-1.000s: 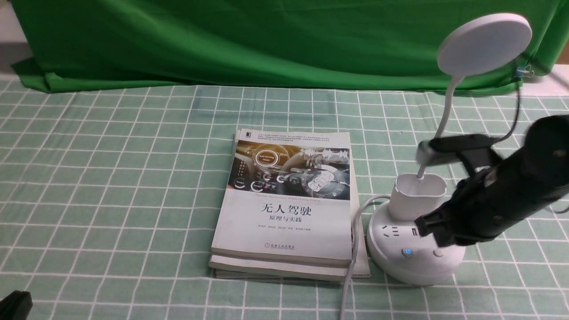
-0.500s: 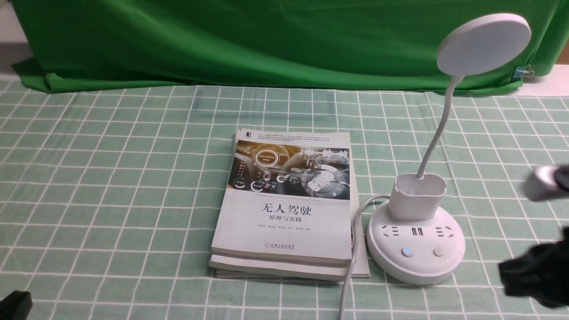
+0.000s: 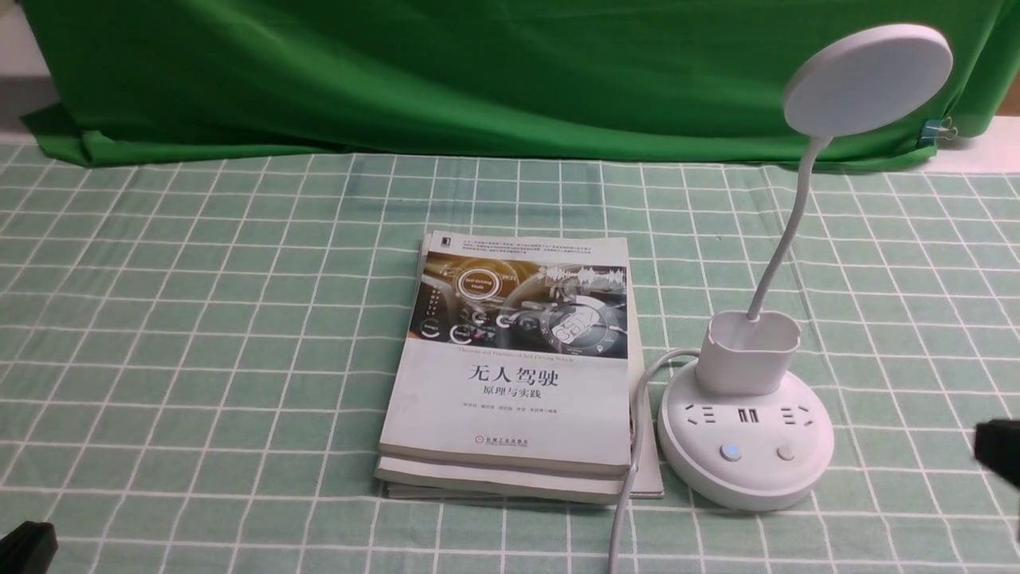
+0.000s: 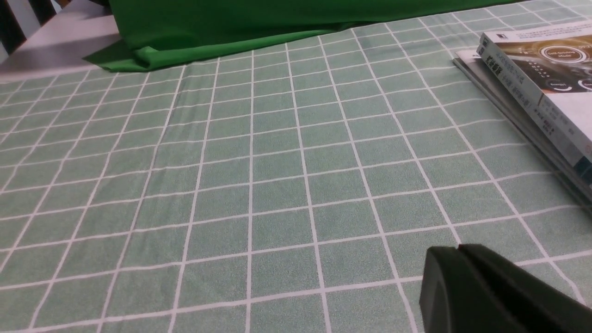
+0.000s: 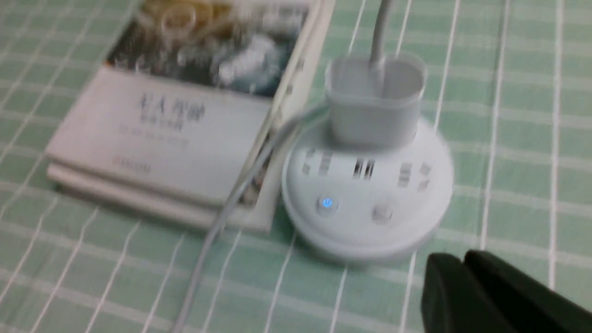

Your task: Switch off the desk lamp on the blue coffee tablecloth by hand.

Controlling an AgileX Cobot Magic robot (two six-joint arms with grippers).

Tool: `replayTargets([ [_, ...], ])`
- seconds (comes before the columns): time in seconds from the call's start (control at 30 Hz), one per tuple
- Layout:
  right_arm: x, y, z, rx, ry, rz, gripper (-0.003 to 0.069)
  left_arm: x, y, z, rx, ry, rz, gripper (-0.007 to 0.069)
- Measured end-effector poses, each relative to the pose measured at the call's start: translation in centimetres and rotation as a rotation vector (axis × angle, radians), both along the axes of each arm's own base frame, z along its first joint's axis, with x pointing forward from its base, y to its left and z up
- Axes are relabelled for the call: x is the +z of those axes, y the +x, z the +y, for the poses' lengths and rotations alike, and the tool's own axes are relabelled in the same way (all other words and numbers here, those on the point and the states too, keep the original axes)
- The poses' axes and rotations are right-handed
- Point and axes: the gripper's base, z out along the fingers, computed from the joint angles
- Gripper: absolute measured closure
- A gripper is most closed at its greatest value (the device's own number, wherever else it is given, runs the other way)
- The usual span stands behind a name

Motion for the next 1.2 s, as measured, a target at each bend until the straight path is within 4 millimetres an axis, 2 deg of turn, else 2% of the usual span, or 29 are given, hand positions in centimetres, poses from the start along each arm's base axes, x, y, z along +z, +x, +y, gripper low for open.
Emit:
replayTargets([
  [0.17,-3.9,-2.1,-2.1,-0.128,-0.008,-0.219,0.0629,0.0,0.0,0.0,0.001,0.007,0.0,0.0624],
  [0.3,-8.7,-4.0,-3.1,-0.202,-0.034,-0.317,0.0629,0.0,0.0,0.0,0.001,0.008,0.0,0.0624],
  [0.4,-10.2,-4.8,-3.3,-0.22,-0.049,-0.372,0.0629,0.0,0.0,0.0,0.001,0.008,0.0,0.0624],
  [0.57,-10.0,-5.5,-3.4,-0.208,-0.08,-0.457,0.0629,0.0,0.0,0.0,0.001,0.008,0.0,0.0624],
  [1.2,-10.1,-5.5,-3.4,-0.197,-0.104,-0.455,0.0595,0.0,0.0,0.0,0.001,0.008,0.0,0.0624],
])
